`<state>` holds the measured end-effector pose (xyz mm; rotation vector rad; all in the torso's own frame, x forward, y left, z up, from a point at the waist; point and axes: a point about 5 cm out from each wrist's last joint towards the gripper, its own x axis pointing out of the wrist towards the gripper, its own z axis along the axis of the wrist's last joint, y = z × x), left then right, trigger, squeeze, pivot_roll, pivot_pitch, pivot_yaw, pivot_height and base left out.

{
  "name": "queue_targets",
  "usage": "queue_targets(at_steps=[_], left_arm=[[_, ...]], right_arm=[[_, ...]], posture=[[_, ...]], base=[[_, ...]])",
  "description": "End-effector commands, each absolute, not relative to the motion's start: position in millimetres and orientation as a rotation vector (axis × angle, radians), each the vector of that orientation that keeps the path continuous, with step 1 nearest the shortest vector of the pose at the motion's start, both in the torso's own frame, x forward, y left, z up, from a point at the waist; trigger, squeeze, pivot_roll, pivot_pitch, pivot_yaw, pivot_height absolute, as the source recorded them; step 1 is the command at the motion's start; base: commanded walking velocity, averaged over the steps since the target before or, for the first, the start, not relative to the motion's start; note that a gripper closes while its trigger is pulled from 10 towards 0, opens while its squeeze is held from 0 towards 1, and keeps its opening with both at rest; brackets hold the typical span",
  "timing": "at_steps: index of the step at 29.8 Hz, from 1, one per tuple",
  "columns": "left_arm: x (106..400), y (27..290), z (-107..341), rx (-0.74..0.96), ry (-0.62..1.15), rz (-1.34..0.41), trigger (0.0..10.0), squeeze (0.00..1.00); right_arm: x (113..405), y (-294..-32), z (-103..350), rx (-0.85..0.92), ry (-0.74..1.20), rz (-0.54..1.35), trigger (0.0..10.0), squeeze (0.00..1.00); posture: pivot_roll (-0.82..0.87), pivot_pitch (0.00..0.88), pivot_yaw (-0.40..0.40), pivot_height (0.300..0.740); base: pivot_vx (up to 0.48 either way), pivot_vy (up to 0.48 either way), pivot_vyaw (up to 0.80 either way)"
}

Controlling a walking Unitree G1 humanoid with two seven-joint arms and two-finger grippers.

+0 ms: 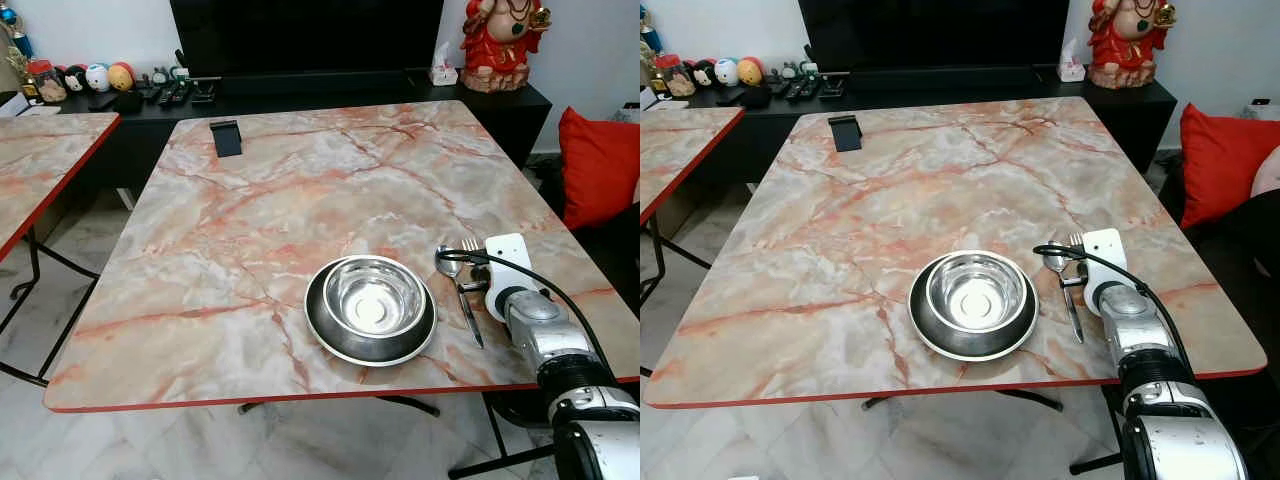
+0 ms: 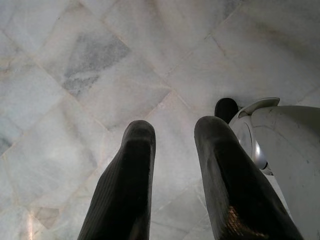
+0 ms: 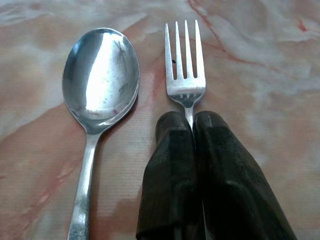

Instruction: Setting the table

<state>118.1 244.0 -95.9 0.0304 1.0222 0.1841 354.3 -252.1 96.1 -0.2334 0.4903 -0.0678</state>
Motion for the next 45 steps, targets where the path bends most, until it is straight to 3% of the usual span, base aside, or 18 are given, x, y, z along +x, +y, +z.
queue_targets(at_steps=[1,18,19,21,22,23,24,27,28,30,31,43,44,45], left_arm=[[115.8,245.0,-96.4,0.039,1.033,0.176,10.0,0.0],[115.8,245.4,-96.4,0.041,1.034,0.178,10.0,0.0],[115.8,245.3,-96.4,0.042,1.033,0.177,10.0,0.0],[115.9,245.4,-96.3,0.042,1.033,0.177,10.0,0.0],[115.9,245.4,-96.3,0.042,1.033,0.177,10.0,0.0],[115.9,245.4,-96.3,0.042,1.033,0.177,10.0,0.0],[116.0,245.4,-96.3,0.042,1.032,0.177,10.0,0.0],[116.1,245.4,-96.2,0.042,1.032,0.178,10.0,0.0],[116.1,245.5,-96.2,0.042,1.032,0.178,10.0,0.0],[116.1,245.5,-96.2,0.042,1.032,0.178,10.0,0.0],[116.1,245.5,-96.2,0.042,1.032,0.178,10.0,0.0],[115.9,245.7,-96.2,0.043,1.033,0.177,10.0,0.0],[115.9,245.7,-96.2,0.043,1.033,0.177,10.0,0.0],[115.9,245.7,-96.2,0.043,1.033,0.177,10.0,0.0]], right_arm=[[357.4,-251.1,99.7,-0.223,0.493,-0.069,10.0,0.0],[358.0,-249.5,99.7,-0.222,0.488,-0.066,10.0,0.04],[358.1,-249.5,100.0,-0.222,0.488,-0.066,10.0,0.16],[358.3,-249.2,100.0,-0.221,0.487,-0.064,10.0,0.19],[358.3,-249.1,100.1,-0.221,0.487,-0.063,10.0,0.29],[358.3,-249.1,100.1,-0.221,0.486,-0.064,10.0,0.75],[358.4,-249.3,100.3,-0.221,0.486,-0.067,10.0,0.8],[358.5,-249.2,100.4,-0.222,0.485,-0.067,10.0,0.8],[358.6,-249.1,100.5,-0.225,0.485,-0.068,10.0,0.63],[358.8,-249.1,100.6,-0.23,0.486,-0.07,10.0,0.63],[358.9,-249.2,100.6,-0.231,0.486,-0.072,10.0,0.0],[359.7,-248.1,101.3,-0.226,0.481,-0.068,10.0,0.0],[359.7,-247.6,101.3,-0.219,0.48,-0.063,10.0,1.0],[359.9,-247.2,101.4,-0.218,0.48,-0.062,10.0,1.0]], posture=[[-0.08,0.0,0.052,0.732],[-0.07,0.0,0.054,0.732],[-0.07,0.0,0.053,0.732],[-0.07,0.0,0.054,0.732],[-0.07,0.0,0.053,0.732],[-0.07,0.0,0.053,0.732],[-0.07,0.0,0.053,0.732],[-0.07,0.0,0.053,0.732],[-0.07,0.0,0.053,0.732],[-0.07,0.0,0.053,0.732],[-0.07,0.0,0.053,0.732],[-0.07,0.0,0.053,0.732],[-0.07,0.0,0.053,0.732],[-0.07,0.0,0.053,0.732]], base=[[0.0,0.0,0.0],[0.0,0.0,0.0],[0.0,0.0,0.0],[0.0,0.0,0.0],[0.0,0.0,0.0],[0.0,0.0,0.0],[0.0,0.0,0.0],[0.0,0.0,0.0],[0.0,0.0,0.0],[0.0,0.0,0.0],[0.0,0.0,0.0],[0.0,0.0,0.0],[0.0,0.0,0.0],[0.0,0.0,0.0]])
